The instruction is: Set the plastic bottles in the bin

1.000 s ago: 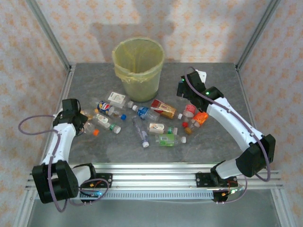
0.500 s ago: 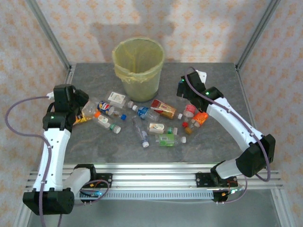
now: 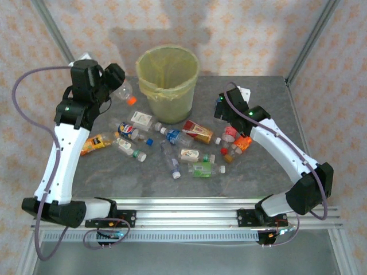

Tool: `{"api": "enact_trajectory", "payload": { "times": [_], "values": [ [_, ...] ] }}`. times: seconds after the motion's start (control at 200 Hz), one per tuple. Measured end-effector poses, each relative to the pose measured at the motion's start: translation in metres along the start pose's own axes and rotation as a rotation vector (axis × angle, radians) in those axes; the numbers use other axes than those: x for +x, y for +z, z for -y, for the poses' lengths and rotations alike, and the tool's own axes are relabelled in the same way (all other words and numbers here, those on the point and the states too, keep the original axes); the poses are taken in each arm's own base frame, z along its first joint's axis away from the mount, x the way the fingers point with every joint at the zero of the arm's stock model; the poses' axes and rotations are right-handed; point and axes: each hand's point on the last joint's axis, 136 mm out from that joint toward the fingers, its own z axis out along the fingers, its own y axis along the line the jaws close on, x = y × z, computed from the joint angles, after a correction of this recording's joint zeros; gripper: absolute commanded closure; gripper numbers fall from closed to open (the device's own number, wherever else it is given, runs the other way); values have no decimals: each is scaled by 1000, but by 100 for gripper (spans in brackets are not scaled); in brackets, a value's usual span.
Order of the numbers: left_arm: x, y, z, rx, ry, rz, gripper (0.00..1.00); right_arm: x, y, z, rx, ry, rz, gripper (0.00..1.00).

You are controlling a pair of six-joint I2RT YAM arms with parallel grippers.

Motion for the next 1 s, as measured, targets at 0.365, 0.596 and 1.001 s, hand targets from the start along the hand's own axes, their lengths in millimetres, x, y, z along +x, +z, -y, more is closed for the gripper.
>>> {"api": "enact_trajectory", "payload": {
  "times": [0.365, 0.596, 1.001],
  "values": [
    [-22, 63, 84, 166, 129, 48, 82, 5, 0, 3, 5, 19, -8, 1],
    [-20, 116, 107, 219, 195, 58, 83, 4, -6, 5, -6, 35, -4, 1],
    [30, 185, 139, 283, 384, 2, 76, 12, -7, 10, -1, 93, -16, 1]
  ]
}}
